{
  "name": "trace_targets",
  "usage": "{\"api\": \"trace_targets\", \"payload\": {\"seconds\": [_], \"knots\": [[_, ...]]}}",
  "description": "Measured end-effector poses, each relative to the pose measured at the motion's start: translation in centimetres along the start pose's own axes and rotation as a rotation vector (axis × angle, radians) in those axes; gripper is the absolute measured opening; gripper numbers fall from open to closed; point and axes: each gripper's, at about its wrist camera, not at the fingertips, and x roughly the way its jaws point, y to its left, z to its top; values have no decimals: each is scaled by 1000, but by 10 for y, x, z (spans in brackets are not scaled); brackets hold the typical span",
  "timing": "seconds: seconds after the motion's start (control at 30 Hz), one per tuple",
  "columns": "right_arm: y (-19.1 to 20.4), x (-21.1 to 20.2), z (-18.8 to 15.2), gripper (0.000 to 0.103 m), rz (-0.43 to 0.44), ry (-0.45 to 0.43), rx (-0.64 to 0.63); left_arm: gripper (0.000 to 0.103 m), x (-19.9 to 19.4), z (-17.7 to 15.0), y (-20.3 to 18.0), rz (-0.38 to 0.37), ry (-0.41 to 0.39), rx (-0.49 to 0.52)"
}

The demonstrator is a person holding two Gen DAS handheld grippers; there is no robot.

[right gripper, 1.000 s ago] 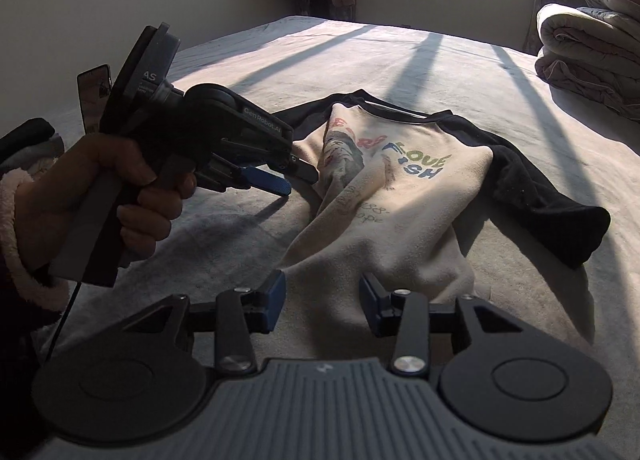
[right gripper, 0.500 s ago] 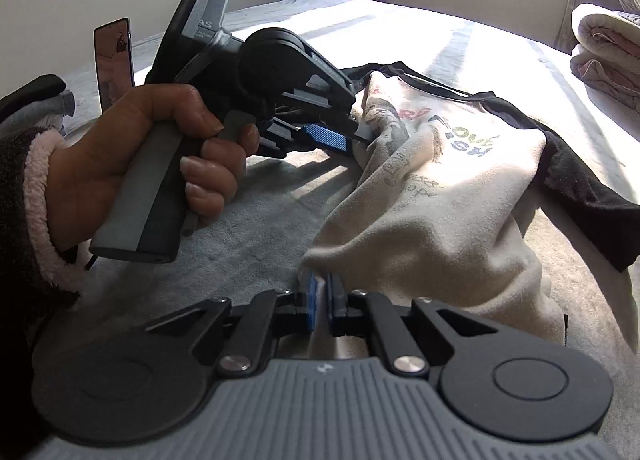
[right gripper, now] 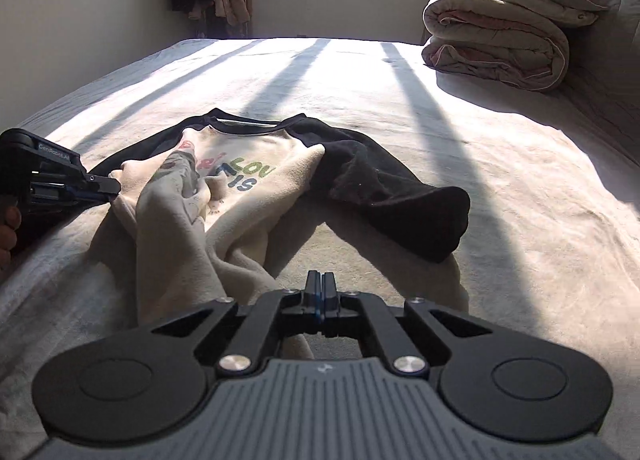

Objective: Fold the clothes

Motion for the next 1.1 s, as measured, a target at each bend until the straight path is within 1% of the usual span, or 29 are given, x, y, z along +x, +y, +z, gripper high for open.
{"api": "trace_targets", "payload": {"seconds": [0.03,0.1,0.17,0.2,0.23,0.27,0.3,0.37,0.4,0.43,0.47,0.5,0.57,0.6,0.7,0.77,0.8,0.83,0.87,0.9,0.93,1.0,1.03,1.07,1.1], "knots": [[-4,5,-2,0,-7,14,21,9,-1,0,2,-5,15,7],[-11,8,-4,0,-5,28,55,9,-6,0,5,-2,37,32],[-10,2,-3,2,34,16,57,16,-21,1,6,13,25,105],[-8,-2,-2,8,59,10,51,27,-29,2,7,22,22,141],[-6,-6,-1,15,84,3,46,43,-34,4,10,35,34,166],[-2,-9,0,15,104,-1,36,48,-38,5,14,48,53,185],[2,-13,0,15,126,-4,27,48,-41,6,20,52,77,180],[11,-20,0,20,170,-8,9,49,-46,9,38,46,131,132],[19,-23,1,31,203,-4,-3,49,-47,11,51,20,165,74],[28,-26,1,48,236,1,-15,51,-47,12,65,-18,197,0],[37,-29,2,52,269,5,-27,52,-45,12,78,-55,231,-79],[47,-31,1,52,300,14,-48,53,-44,12,91,-89,251,-166],[70,-34,0,52,355,36,-101,53,-44,10,117,-151,258,-330],[82,-34,-1,52,375,49,-127,53,-45,10,127,-169,253,-389],[108,-25,-5,52,407,101,-174,53,-52,13,139,-158,199,-451],[120,-15,-8,52,388,121,-212,53,-57,15,145,-135,156,-478],[124,-10,-9,52,372,128,-229,49,-59,16,148,-119,134,-492],[125,-5,-9,52,358,134,-234,40,-60,17,151,-98,115,-502],[126,-1,-10,52,344,141,-239,36,-61,19,154,-73,98,-515],[126,4,-10,52,333,146,-239,27,-61,20,158,-47,79,-531],[126,8,-10,52,322,152,-239,16,-61,21,163,-28,61,-562],[125,14,-10,52,298,156,-243,8,-60,22,172,-16,43,-630],[124,16,-11,47,286,155,-246,7,-59,24,174,-9,33,-645],[124,18,-10,43,273,154,-248,7,-60,27,171,13,12,-621],[123,19,-10,33,261,153,-249,6,-62,31,166,44,-17,-577]]}}
